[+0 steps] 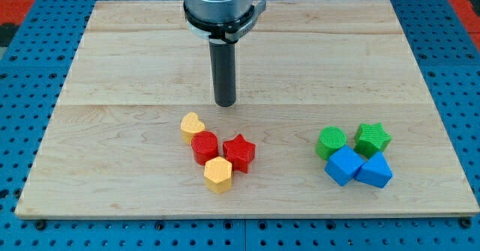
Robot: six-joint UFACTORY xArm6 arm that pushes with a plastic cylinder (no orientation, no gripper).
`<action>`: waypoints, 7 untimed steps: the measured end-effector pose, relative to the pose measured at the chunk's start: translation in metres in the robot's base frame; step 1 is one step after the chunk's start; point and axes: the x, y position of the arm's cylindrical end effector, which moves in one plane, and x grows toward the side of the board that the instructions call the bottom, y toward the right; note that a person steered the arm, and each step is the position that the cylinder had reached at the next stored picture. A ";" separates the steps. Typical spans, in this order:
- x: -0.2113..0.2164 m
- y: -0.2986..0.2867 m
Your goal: Move your hand towards the top right of the green star
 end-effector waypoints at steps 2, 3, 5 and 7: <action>0.000 0.000; 0.000 0.000; 0.000 0.022; 0.000 0.080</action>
